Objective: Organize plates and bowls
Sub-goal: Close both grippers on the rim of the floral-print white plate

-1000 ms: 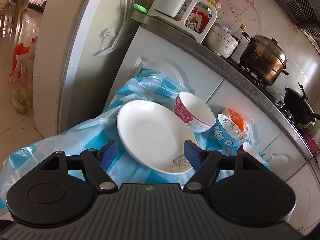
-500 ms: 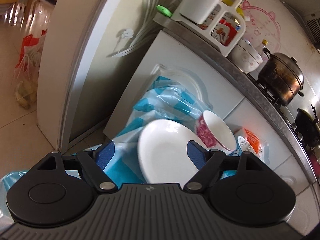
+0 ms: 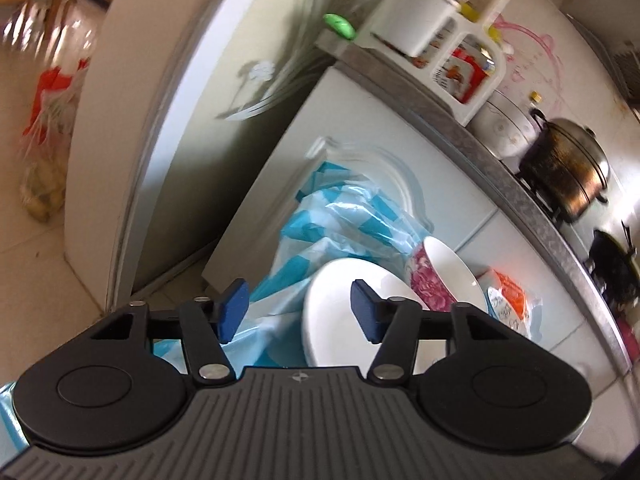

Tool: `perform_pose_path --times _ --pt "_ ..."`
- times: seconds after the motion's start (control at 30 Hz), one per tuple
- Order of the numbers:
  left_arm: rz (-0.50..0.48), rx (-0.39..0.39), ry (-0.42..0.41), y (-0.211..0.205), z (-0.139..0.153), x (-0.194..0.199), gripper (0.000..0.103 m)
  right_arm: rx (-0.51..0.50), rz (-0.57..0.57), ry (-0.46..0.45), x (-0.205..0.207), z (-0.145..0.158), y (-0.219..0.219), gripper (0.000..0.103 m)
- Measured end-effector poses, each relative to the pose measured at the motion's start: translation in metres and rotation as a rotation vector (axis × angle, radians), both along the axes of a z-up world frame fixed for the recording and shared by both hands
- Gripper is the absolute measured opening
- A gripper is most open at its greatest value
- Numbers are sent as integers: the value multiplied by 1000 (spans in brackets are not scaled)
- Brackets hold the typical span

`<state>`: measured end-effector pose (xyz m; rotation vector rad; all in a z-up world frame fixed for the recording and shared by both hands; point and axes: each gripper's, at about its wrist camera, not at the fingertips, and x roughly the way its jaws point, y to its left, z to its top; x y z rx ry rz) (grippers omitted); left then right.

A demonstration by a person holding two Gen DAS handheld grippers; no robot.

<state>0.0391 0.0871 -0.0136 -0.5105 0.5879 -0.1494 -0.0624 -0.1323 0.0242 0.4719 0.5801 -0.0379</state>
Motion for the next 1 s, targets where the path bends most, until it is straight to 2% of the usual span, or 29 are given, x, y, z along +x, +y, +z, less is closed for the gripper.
perform_pose_path --times 0.1,0.13,0.2,0.37,0.7,1.0 --pt "-35 53 -21 -11 0 -1 59 42 22 -4 18 0 -1 99" --pt "-48 50 -20 -13 -1 0 58 48 28 -6 24 0 -1 98" --pt "-73 35 -14 -15 -3 1 49 57 39 -4 36 -1 -1 98" --pt "-86 29 3 -14 -9 5 43 89 80 8 63 -5 2 96" --pt "-138 -23 38 -12 -18 9 39 81 115 77 105 -19 12 96" --pt "-157 -8 69 -17 -25 15 37 90 118 107 131 -34 13 96"
